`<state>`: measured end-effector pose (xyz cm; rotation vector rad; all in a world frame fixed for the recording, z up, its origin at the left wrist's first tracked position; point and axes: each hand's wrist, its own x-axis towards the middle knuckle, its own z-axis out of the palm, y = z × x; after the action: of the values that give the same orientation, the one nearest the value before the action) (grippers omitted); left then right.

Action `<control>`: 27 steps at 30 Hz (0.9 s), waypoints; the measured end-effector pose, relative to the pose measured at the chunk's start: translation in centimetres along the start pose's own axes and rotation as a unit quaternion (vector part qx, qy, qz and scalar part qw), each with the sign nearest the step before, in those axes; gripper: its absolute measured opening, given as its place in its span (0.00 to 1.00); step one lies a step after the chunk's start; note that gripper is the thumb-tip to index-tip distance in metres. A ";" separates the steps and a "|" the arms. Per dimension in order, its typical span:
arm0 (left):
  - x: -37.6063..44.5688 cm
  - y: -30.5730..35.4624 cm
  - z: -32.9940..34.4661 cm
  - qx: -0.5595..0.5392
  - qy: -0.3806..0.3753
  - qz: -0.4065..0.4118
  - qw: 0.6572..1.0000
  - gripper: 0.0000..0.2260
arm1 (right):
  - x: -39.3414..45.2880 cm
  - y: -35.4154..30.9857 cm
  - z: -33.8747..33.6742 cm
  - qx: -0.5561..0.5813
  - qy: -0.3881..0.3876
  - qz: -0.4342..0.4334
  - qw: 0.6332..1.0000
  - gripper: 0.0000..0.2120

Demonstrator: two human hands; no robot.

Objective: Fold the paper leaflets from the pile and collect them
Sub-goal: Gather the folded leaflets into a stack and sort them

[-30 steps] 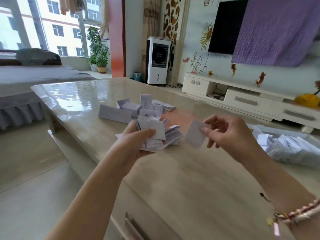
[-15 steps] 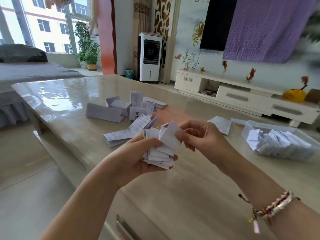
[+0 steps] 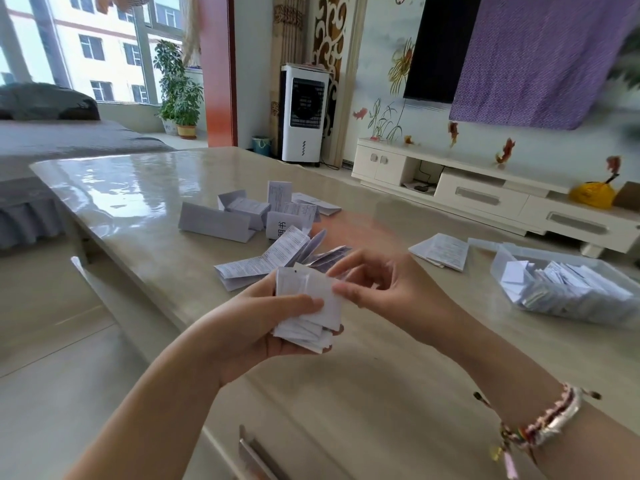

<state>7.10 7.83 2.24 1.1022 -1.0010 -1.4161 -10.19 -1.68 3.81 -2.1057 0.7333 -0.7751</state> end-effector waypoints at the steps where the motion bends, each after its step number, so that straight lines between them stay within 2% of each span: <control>1: -0.1 0.1 -0.3 -0.003 0.009 -0.002 1.000 0.13 | 0.4 0.5 0.0 -0.047 0.041 -0.014 0.998 0.11; 3: -0.4 0.3 -1.0 -0.013 0.034 0.000 0.999 0.12 | 1.7 1.5 -0.2 -0.178 0.102 -0.053 0.977 0.19; 5: -0.5 0.4 -1.6 -0.024 0.055 0.000 0.998 0.11 | 3.2 2.4 -0.3 -0.296 0.106 -0.085 0.946 0.22; 8: -0.7 0.7 -2.2 -0.038 0.084 -0.007 0.996 0.12 | 5.2 3.5 0.5 -0.391 0.056 -0.122 0.910 0.18; 10: -0.8 0.8 -2.5 -0.044 0.099 -0.012 0.994 0.12 | 5.5 3.9 0.9 -0.408 0.049 -0.122 0.904 0.11; 13: -0.8 0.9 -2.7 -0.054 0.110 -0.023 0.992 0.11 | 4.6 4.0 0.8 -0.309 0.132 -0.125 0.933 0.07; 16: -0.7 0.7 -2.8 -0.068 0.123 -0.029 0.990 0.12 | 3.4 2.8 0.6 -0.052 0.207 -0.092 0.973 0.08; 18: -0.5 0.6 -2.6 -0.075 0.119 -0.035 0.989 0.12 | 2.7 1.5 1.2 0.098 0.205 -0.093 0.969 0.08; 19: -0.5 0.6 -2.5 -0.077 0.112 -0.036 0.990 0.12 | 2.4 1.0 1.8 0.138 0.191 -0.103 0.966 0.08; 21: -0.5 0.6 -2.0 -0.073 0.084 -0.032 0.993 0.14 | 2.0 0.6 3.1 0.159 0.155 -0.126 0.967 0.10; 24: -0.6 0.8 -1.4 -0.087 0.047 -0.022 0.995 0.19 | 1.7 1.1 4.3 0.097 0.109 -0.163 0.976 0.14; 27: -0.8 0.9 -1.5 -0.101 0.025 -0.014 0.995 0.15 | 1.5 1.5 4.0 0.079 0.094 -0.172 0.977 0.14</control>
<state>8.83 8.49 2.79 1.0006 -0.7911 -1.4706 -6.69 -1.69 0.89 -2.0560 0.3899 -1.1935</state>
